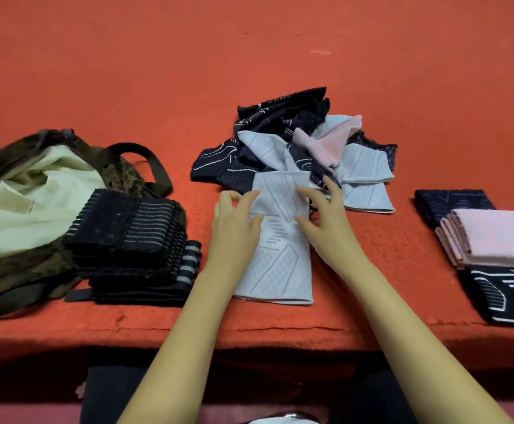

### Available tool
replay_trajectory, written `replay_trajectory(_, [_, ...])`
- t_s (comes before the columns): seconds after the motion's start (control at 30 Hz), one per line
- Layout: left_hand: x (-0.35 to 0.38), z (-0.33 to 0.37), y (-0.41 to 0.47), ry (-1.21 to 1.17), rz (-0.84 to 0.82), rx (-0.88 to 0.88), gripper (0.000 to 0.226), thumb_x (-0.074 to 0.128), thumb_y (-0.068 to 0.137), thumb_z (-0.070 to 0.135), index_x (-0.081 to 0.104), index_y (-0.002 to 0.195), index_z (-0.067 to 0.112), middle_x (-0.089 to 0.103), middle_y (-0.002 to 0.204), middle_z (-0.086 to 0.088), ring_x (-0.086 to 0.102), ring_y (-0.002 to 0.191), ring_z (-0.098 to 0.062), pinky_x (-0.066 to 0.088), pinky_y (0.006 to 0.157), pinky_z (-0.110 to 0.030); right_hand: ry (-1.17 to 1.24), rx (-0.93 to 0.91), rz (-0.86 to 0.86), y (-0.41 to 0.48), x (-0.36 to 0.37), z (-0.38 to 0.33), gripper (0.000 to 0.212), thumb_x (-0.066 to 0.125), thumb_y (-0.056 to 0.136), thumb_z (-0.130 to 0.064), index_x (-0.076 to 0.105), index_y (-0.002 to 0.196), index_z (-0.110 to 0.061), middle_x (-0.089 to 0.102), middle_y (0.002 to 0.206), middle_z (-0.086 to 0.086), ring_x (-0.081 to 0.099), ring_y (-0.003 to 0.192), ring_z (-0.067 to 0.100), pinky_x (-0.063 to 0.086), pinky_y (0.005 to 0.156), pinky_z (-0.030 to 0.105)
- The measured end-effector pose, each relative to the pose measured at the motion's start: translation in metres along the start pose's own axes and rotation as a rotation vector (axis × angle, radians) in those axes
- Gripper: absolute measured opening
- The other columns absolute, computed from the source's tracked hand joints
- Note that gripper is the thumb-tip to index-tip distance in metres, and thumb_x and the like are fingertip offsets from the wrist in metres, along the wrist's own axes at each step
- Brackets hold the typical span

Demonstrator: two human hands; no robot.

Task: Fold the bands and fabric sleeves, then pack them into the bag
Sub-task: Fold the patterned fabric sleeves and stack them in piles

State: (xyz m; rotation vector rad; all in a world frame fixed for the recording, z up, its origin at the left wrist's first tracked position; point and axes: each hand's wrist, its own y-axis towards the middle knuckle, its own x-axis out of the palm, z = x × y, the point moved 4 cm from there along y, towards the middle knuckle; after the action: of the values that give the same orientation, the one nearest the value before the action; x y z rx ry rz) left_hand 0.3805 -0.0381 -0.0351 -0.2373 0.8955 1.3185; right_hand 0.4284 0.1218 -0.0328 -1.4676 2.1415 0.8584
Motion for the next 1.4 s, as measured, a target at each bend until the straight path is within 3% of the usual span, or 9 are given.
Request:
replay_trajectory(0.13, [-0.001,-0.009,-0.021,0.060,-0.014,0.057,0.030,0.062,0.087,0.013,0.061,0.116,0.012,0.048,0.111,-0.008,0.048,0.101,-0.026,0.042,0.090,-0.038,-0.092,-0.103,0.100,-0.026,-0.002,0.000,0.029,0.059,0.085,-0.007,0.064,0.112,-0.012,0.040,0.134,0.010,0.045,0.116,0.023,0.036,0.103,0.035])
replay_trajectory(0.27, [-0.005,-0.007,-0.053,0.143,-0.117,0.227,0.023,0.053,0.088,0.028,0.062,0.103,0.013,0.052,0.100,-0.003,0.051,0.090,-0.023,0.046,0.080,-0.040,-0.084,-0.211,-0.053,-0.062,0.006,-0.006,0.020,0.054,0.085,-0.017,0.067,0.101,-0.015,0.052,0.108,0.001,0.051,0.104,0.018,0.038,0.093,0.023])
replay_trajectory(0.4, [-0.010,-0.009,-0.077,0.214,-0.217,0.350,0.032,0.047,0.088,0.044,0.062,0.099,0.018,0.051,0.097,0.003,0.049,0.088,-0.017,0.047,0.077,-0.039,-0.136,-0.221,-0.141,-0.079,0.011,0.000,0.016,0.056,0.087,-0.017,0.068,0.098,-0.016,0.055,0.104,-0.002,0.053,0.100,0.016,0.038,0.090,0.023])
replay_trajectory(0.57, [-0.016,-0.016,-0.085,0.215,-0.273,0.445,0.049,0.049,0.082,0.060,0.066,0.108,0.022,0.054,0.105,0.006,0.045,0.095,-0.010,0.037,0.085,-0.028,-0.124,-0.244,-0.147,-0.090,0.010,0.001,0.024,0.050,0.089,-0.030,0.068,0.099,-0.016,0.056,0.111,-0.003,0.050,0.107,0.010,0.033,0.094,0.010])
replay_trajectory(0.77, [-0.016,-0.010,-0.086,0.184,-0.167,0.535,0.039,0.045,0.093,0.045,0.073,0.095,0.017,0.062,0.094,0.002,0.053,0.083,-0.016,0.048,0.072,-0.035,-0.141,-0.282,-0.242,-0.094,0.012,-0.002,0.040,0.058,0.082,-0.055,0.067,0.100,-0.020,0.056,0.113,-0.007,0.052,0.108,0.009,0.040,0.093,0.021])
replay_trajectory(0.93, [-0.023,0.010,-0.088,0.166,-0.140,0.571,0.036,0.044,0.097,0.037,0.068,0.084,0.013,0.061,0.085,0.001,0.055,0.076,-0.017,0.046,0.069,-0.030,-0.062,-0.210,-0.164,-0.095,0.004,-0.005,0.036,0.046,0.091,-0.046,0.065,0.093,-0.016,0.065,0.093,-0.008,0.061,0.089,0.011,0.048,0.080,0.035])
replay_trajectory(1.07, [-0.025,0.015,-0.086,0.088,-0.233,0.480,0.030,0.047,0.093,0.043,0.059,0.089,0.016,0.056,0.084,0.006,0.055,0.079,-0.015,0.045,0.069,-0.029,0.005,-0.146,-0.043,-0.094,-0.009,-0.007,0.031,0.046,0.088,-0.045,0.063,0.089,-0.019,0.066,0.078,-0.007,0.062,0.072,0.012,0.047,0.068,0.035])
replay_trajectory(1.27, [-0.018,0.003,-0.063,-0.040,-0.098,0.040,0.026,0.064,0.086,0.041,0.053,0.082,0.018,0.047,0.059,0.013,0.047,0.060,-0.011,0.029,0.057,-0.026,-0.041,-0.009,-0.017,-0.061,-0.003,-0.005,0.028,0.054,0.087,-0.046,0.059,0.089,-0.018,0.066,0.078,-0.002,0.061,0.077,0.022,0.043,0.071,0.036])
replay_trajectory(1.4, [-0.011,0.003,-0.057,0.098,-0.034,-0.132,0.033,0.057,0.088,0.049,0.042,0.082,0.021,0.051,0.067,0.009,0.056,0.071,-0.027,0.026,0.059,-0.031,-0.175,0.085,-0.001,-0.046,0.010,0.000,0.024,0.058,0.090,-0.040,0.058,0.094,-0.016,0.068,0.088,0.006,0.062,0.087,0.030,0.041,0.076,0.038])
